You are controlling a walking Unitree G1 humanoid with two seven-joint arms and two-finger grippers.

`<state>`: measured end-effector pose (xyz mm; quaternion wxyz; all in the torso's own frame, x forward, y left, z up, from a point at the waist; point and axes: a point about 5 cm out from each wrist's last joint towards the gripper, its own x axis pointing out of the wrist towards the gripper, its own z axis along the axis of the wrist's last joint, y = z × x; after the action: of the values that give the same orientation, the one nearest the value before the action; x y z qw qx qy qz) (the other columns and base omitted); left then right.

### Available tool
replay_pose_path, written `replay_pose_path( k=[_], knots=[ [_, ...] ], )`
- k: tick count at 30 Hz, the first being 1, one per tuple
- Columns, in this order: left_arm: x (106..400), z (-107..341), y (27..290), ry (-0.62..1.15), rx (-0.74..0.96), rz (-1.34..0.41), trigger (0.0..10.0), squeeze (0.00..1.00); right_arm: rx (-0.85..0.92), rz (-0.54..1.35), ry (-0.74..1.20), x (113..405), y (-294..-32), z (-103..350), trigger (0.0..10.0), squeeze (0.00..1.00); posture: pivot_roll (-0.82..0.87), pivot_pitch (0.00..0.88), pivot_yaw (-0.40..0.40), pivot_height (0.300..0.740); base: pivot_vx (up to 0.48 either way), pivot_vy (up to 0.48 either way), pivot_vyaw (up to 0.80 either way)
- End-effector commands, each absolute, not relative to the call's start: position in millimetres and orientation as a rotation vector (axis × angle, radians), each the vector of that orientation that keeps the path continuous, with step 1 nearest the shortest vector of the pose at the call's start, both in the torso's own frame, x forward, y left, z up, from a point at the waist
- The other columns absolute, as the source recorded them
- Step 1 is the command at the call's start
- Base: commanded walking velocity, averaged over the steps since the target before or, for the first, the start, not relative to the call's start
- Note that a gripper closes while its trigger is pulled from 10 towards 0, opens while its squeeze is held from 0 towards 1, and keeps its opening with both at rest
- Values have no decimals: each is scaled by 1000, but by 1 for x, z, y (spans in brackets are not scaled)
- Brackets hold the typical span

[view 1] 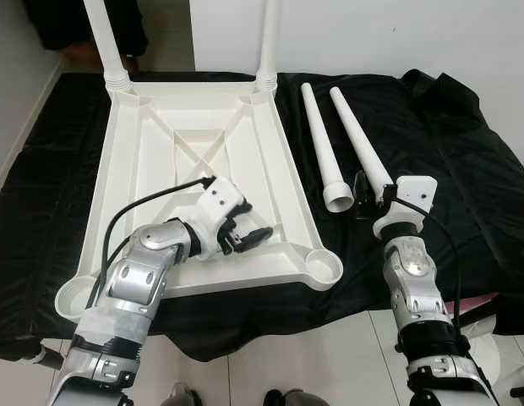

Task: Building children table

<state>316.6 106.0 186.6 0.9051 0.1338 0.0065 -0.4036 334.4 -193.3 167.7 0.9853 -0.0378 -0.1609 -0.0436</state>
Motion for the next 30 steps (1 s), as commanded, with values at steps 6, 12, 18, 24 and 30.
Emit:
replay_pose_path(
  k=[6, 12, 18, 24, 30],
  knots=[
    [303, 190, 95, -19, 318, -920, 10000, 725, -20, -48, -293, 340, -191, 164, 10000, 0, -17, 119, -58, 740, 0, 0, 0],
    [299, 194, 92, -33, 284, -914, 10000, 0, 8, 3, -262, 348, -183, 162, 10000, 1000, -12, 117, -61, 740, 0, 0, 0],
    [296, 198, 91, -39, 268, -912, 10000, 0, 17, 27, -237, 355, -175, 160, 10000, 0, -6, 121, -63, 740, 0, 0, 0],
    [294, 199, 89, -40, 269, -912, 10000, 0, 39, 31, -194, 362, -167, 155, 10000, 0, -2, 120, -66, 740, 0, 0, 0],
    [292, 198, 88, -40, 273, -907, 10000, 0, 58, 54, -122, 369, -160, 147, 10000, 0, 7, 120, -70, 740, 0, 0, 0]
  ],
)
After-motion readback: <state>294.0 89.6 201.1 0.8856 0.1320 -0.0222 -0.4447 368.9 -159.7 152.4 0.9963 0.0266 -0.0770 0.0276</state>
